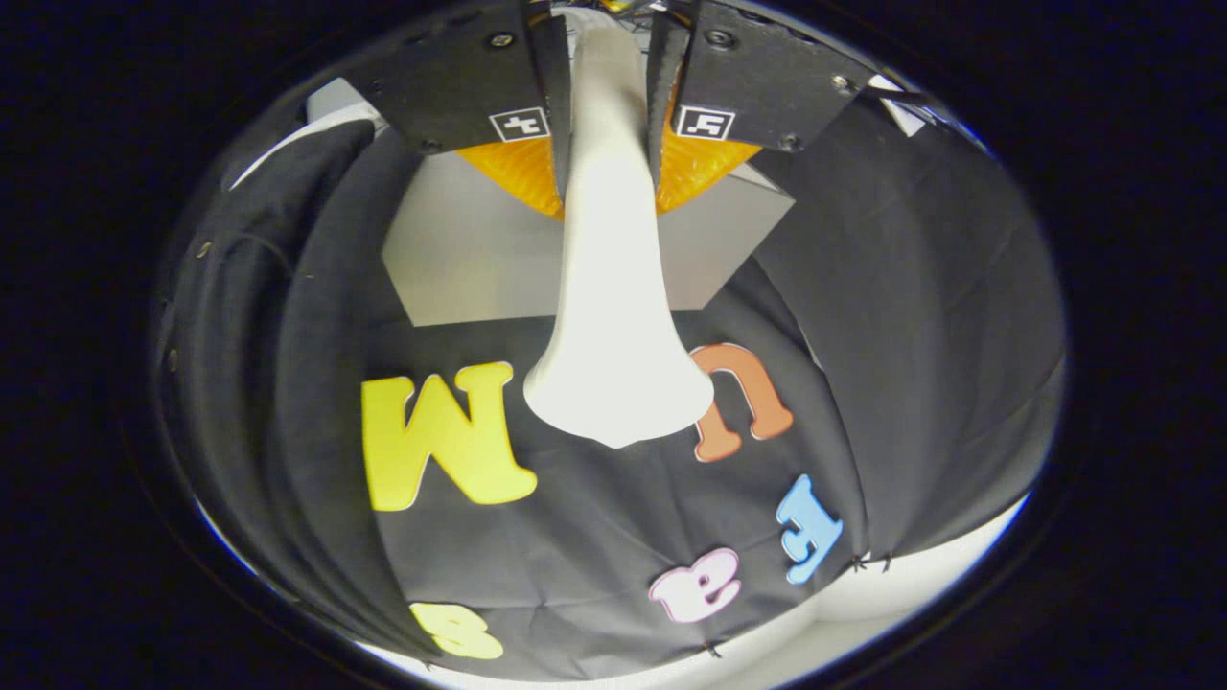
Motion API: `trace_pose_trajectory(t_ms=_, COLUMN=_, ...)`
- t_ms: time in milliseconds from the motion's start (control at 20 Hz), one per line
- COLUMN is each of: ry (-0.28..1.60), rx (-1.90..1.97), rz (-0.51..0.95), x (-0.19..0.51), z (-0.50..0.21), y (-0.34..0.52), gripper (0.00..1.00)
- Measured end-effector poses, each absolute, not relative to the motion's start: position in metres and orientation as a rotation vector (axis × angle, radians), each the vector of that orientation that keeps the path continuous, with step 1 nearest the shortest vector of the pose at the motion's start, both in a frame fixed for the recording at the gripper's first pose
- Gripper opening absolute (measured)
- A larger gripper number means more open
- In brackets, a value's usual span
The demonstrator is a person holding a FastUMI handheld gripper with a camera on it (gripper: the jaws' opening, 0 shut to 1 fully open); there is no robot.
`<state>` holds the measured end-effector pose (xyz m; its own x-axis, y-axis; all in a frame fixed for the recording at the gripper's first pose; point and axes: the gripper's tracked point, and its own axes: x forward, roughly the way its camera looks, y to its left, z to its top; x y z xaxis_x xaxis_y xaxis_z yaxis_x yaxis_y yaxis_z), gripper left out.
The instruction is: Iron the clothes twice with a garment steamer, once on the left side and once on the right side.
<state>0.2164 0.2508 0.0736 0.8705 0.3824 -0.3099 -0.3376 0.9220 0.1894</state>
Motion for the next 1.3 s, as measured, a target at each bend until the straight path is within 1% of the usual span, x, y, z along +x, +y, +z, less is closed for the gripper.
trace_pose_trajectory(t_ms=300, ry=0.164, rx=0.138, rz=0.28, x=0.154, z=0.134, y=0.178, gripper=0.35)
trace_pose_trajectory(t_ms=550, ry=0.054, rx=0.136, rz=0.164, x=0.13, z=0.185, y=0.11, gripper=0.35)
trace_pose_trajectory(t_ms=900, ry=-0.013, rx=0.144, rz=0.042, x=0.142, z=0.232, y=0.032, gripper=0.35)
trace_pose_trajectory(t_ms=1200, ry=-0.05, rx=0.108, rz=0.003, x=0.169, z=0.262, y=0.002, gripper=0.35)
trace_pose_trajectory(t_ms=1300, ry=-0.076, rx=0.086, rz=-0.04, x=0.179, z=0.269, y=-0.007, gripper=0.35)
